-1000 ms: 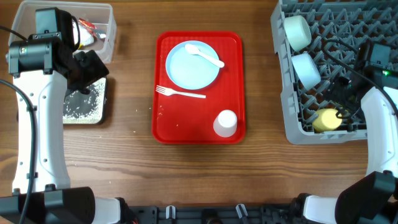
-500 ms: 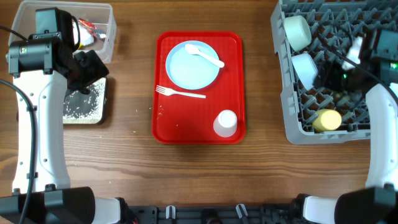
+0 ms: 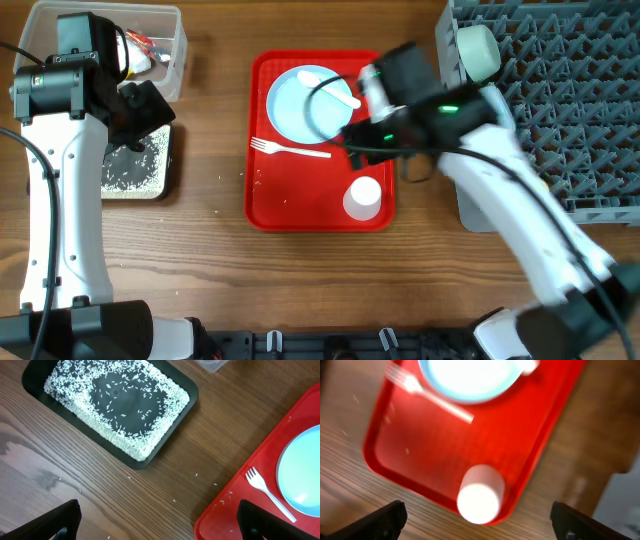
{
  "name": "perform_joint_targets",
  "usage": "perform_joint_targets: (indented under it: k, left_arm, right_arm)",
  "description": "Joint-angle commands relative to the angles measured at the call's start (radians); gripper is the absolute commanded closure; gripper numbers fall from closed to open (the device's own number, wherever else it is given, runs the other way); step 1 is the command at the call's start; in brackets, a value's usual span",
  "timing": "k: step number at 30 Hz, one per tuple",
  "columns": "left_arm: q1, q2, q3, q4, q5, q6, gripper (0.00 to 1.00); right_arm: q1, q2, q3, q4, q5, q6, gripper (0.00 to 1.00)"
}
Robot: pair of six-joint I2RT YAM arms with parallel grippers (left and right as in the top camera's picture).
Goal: Sort waste into correct bins and load items into the dishwasher rack
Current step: 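Reach the right gripper to the white cup on the red tray and grasp it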
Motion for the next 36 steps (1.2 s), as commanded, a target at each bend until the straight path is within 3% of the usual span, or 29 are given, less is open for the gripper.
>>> perform_joint_targets:
  k: [1,9,21,27,31,36]
  left_arm:
    - [0.003,0.007,0.003,-0.008,-0.007,0.009,0.0]
    - [0.003,0.007,0.003,-0.013,-0.011,0.009,0.0]
    - [0.003,0.007,0.003,-0.013,-0.01,0.008,0.0]
    - [0.003,0.007,0.003,-0.016,-0.01,0.008,0.0]
    - [0.003,0.007,0.003,-0.015,-0.01,0.008,0.0]
    - [0.003,0.007,0.003,-0.015,-0.01,0.008,0.0]
  right_arm:
    - [0.041,0.118,0.003,-0.035,0.071,0.046,0.03]
    - [0.042,0.26,-0.011,-0.135,0.067,0.102,0.0]
    - [0.042,0.261,-0.163,0.026,-0.045,0.106,0.01]
    - [0.027,0.26,-0.182,0.06,-0.044,0.113,0.24]
    - [0.005,0.259,-0.182,0.047,-0.044,0.109,0.34]
    - [-0.019,0.242,-0.181,0.028,-0.044,0.109,0.38]
